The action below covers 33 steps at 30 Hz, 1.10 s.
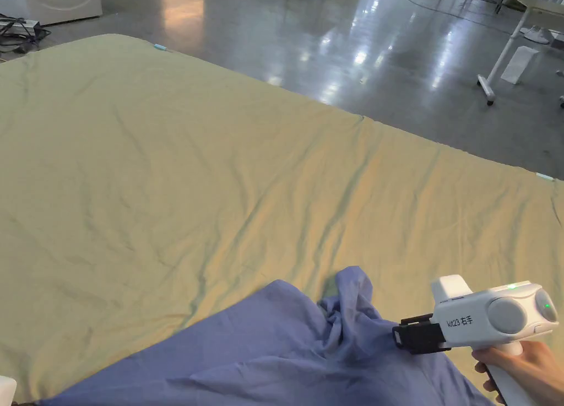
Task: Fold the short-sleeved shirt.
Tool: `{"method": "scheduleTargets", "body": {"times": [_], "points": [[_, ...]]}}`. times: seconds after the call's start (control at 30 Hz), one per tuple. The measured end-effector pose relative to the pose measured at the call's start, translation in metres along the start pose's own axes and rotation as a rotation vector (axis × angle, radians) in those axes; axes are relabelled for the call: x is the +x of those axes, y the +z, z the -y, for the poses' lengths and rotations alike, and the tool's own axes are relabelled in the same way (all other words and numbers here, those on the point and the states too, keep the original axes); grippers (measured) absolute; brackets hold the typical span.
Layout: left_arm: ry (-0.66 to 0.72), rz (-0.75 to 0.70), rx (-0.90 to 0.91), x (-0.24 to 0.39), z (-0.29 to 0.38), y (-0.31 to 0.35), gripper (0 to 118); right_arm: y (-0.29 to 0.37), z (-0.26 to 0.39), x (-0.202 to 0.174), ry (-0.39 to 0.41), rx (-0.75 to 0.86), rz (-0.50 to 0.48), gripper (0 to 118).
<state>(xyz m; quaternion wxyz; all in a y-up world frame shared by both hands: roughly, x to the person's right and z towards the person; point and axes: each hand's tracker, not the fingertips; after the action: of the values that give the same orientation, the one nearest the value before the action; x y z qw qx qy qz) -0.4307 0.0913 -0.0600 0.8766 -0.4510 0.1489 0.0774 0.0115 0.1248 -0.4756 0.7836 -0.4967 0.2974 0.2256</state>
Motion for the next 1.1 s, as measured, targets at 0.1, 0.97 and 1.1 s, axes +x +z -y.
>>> {"method": "scheduleTargets", "body": {"times": [0.1, 0.97, 1.1], "points": [[0.004, 0.010, -0.005, -0.003, 0.001, 0.001, 9, -0.008, 0.001, -0.004, 0.000, -0.029, 0.010, 69], [0.044, 0.258, 0.587, 0.000, -0.112, 0.219, 6, 0.378, 0.084, -0.039, -0.091, 0.776, 0.215, 6], [-0.026, 0.262, 0.719, 0.010, -0.157, 0.275, 6, 0.456, 0.105, -0.035, -0.109, 0.898, 0.314, 6]]}}
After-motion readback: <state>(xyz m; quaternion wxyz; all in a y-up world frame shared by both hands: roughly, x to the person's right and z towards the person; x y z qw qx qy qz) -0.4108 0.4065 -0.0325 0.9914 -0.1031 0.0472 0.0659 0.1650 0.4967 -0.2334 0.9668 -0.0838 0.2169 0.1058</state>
